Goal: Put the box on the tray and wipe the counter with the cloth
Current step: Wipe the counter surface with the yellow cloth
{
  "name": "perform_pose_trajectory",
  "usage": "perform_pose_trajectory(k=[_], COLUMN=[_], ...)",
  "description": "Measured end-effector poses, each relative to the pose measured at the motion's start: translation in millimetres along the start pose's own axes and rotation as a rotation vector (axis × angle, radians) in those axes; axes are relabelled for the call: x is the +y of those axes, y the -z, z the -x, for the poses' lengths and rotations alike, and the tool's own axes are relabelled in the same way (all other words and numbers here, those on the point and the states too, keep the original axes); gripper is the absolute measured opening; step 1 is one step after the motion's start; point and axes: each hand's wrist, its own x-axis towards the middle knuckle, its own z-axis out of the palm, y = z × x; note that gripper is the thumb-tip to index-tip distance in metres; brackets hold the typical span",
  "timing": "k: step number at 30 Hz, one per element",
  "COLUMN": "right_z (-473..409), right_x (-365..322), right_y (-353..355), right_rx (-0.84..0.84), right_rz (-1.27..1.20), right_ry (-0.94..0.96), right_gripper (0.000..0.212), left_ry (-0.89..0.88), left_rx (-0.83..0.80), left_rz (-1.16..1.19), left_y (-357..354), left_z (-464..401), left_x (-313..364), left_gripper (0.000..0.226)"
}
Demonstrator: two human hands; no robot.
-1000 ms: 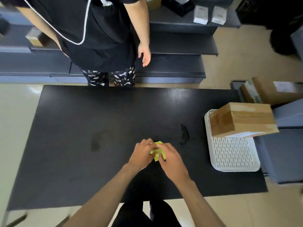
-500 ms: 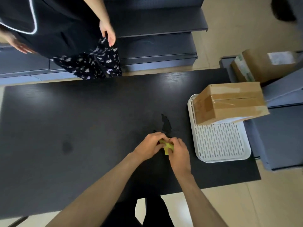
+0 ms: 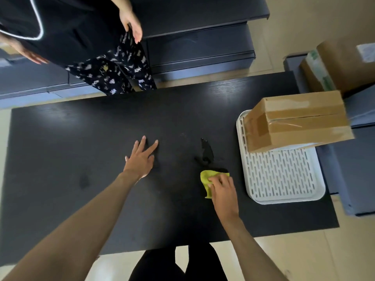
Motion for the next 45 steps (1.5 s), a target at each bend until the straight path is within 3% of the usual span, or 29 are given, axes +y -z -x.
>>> perform_pose_trajectory(k=[3,6,11,15,20,24,29,33,39,45], right_z=[-37,-85,-184,-210,-174,-101,4,28,-85,-219], right_x=[-10,-18,-24,-26,-11,-24,-36,-33,-38,-57], right_y=[1,5,13,12,15,10,-2,-9,1,3], right_rx=[0.053,0.099,0.162,0.122,-0.055,-0.108,-0.23,-0.296,-0.049,0.048], right_rz=[0.002,-0.061,-0.168,-0.093,-0.04,0.032,0.091,0.077,0.069,-0.018], right_ry=[-0.066,-0.133,-0.14,-0.083,0.12,0.118,0.105,0.138,0.104,0.058], right_gripper=[0.031,0.028,0.024,0.032,0.036,0.036,0.062,0.073,0.064,0.046], left_ry=[0.026,-0.018,-0.01,-0.015,-0.016,0.004,0.013,0.028,0.042,0.041], left_rx=[-0.067,-0.081,-0.088,-0.018,-0.102,-0.153,-0.131,-0.117,-0.134,-0.141], left_rz=[-0.024,-0.05,-0.058,0.026,-0.076,-0.038,-0.035,-0.051,-0.031,-0.031], left_y=[3,3,9,8,5,12,16,19,17,14], left_z=[-7,-22,-26,-24,-25,-24,-12,-9,-14,-17], left_x=[2,-12,-10,-10,-14,-13,-4,-1,-3,-3], left_gripper=[0.079,0.093,0.078,0.069,0.083,0.084,0.084,0.085,0.094,0.094])
